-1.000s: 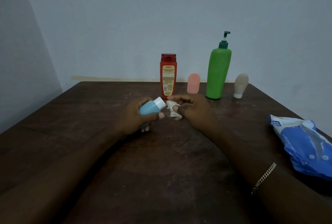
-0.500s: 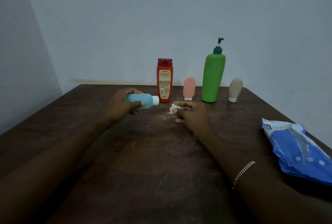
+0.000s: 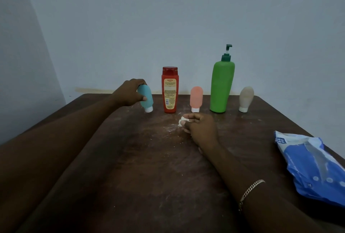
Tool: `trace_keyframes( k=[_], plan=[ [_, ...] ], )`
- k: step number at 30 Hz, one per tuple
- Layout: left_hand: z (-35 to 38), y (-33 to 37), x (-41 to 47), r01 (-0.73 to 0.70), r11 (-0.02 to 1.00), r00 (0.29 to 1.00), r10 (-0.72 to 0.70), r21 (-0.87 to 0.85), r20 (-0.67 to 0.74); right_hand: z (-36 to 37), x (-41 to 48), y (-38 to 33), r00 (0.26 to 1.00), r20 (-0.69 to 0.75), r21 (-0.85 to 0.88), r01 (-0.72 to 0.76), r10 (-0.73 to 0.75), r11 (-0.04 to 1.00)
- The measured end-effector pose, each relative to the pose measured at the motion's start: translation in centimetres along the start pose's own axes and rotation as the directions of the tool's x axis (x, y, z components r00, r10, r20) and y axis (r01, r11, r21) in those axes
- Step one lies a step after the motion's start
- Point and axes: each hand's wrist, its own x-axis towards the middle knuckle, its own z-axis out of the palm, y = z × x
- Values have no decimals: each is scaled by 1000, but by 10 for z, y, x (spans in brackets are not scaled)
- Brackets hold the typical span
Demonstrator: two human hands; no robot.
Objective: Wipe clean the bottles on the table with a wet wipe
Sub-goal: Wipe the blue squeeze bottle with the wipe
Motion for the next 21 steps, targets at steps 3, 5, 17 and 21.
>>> trace_keyframes(
  k=[3,5,17,21],
  plan=[
    [5,-3,10,12,1000,1000,-12,25,22,0,4,4,1000,-13,-23,7,-7,1000],
    [6,-4,14,25,999,999,-26,33,24,1,6,8,1000,-6,-51,14,-14,999],
    [17,1,19,109,992,989,-114,57,89,3,9,11,999,15,-77,31,-30,997],
    [15,2,16,145,988,982,-150,52,117,3,9,11,999,16,-81,31,-30,996]
  ],
)
